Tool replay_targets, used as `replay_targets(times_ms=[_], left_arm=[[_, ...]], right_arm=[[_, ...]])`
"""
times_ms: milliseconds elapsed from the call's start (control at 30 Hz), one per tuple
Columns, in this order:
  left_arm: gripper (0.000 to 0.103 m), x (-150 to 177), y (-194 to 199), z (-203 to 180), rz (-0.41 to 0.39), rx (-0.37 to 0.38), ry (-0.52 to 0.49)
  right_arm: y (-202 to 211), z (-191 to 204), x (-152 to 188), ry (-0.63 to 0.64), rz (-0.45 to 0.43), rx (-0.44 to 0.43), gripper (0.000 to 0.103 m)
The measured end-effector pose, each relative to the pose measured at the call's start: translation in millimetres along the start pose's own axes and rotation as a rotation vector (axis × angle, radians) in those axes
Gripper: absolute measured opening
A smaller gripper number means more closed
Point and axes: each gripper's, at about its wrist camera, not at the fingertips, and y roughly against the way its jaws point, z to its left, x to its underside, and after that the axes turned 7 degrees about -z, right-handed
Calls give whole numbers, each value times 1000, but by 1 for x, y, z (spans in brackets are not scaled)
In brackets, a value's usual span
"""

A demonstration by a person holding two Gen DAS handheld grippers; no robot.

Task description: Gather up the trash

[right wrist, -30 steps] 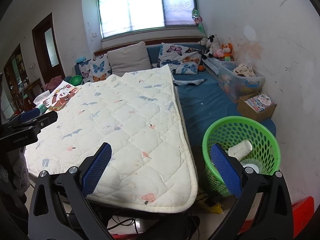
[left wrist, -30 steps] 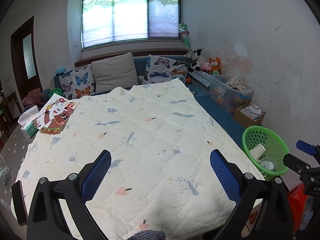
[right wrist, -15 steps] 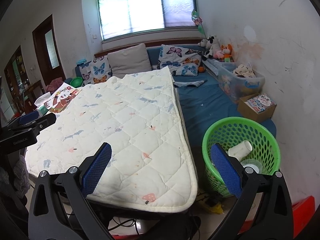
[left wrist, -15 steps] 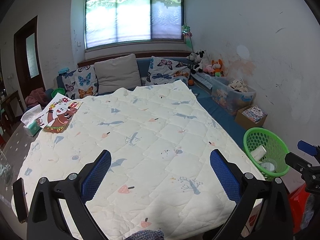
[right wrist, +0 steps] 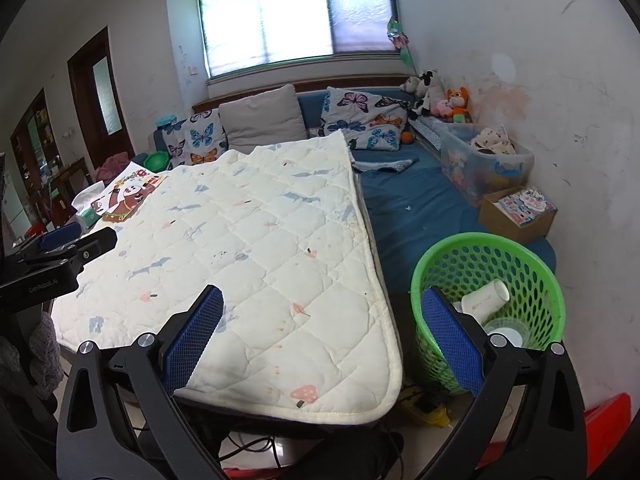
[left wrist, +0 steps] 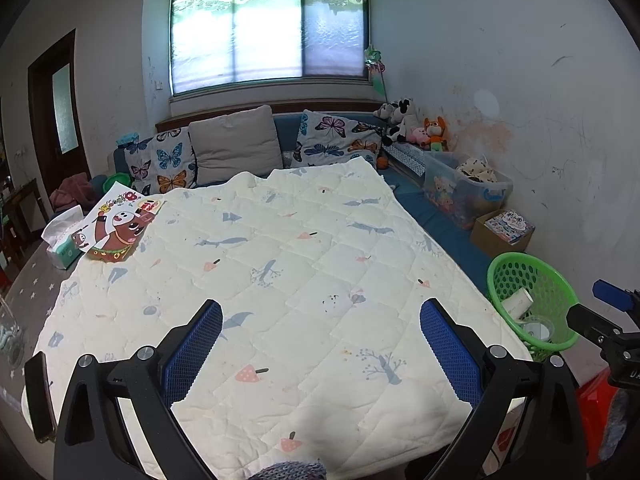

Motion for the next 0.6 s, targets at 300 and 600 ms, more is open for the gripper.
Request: replay_targets(times_ms=[300,600], left_arm=[[96,1,0,0,2,-2,1],[96,2,0,-1,2,0,-1]], right_arm=[[0,0,0,-5,2,-3,99],[0,1,1,-3,-2,-7,99]])
